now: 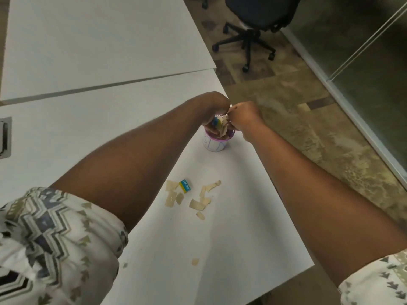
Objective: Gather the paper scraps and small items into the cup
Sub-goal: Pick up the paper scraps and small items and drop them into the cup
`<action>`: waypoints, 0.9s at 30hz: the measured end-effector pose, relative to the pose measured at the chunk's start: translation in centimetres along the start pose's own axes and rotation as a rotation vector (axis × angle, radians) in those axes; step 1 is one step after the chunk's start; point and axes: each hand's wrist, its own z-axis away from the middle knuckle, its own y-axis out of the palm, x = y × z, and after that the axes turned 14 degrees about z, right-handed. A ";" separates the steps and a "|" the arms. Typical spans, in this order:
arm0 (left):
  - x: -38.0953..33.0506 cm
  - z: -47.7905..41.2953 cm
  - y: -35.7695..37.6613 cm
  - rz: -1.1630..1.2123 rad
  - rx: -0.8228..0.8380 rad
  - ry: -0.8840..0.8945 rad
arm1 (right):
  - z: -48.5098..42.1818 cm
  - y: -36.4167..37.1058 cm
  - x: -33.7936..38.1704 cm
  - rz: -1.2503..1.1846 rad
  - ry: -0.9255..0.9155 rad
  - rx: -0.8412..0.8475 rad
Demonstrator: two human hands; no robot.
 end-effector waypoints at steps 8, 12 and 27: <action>-0.2 1.4 -0.8 -0.010 0.013 0.037 | 1.3 -0.3 -0.5 -0.110 0.037 -0.038; 0.4 2.1 -2.0 -0.056 0.021 0.052 | 3.2 -0.2 -0.8 -0.105 -0.028 -0.095; 17.5 7.3 -12.2 0.059 -0.058 0.223 | 16.9 8.7 -3.5 -0.127 -0.096 0.094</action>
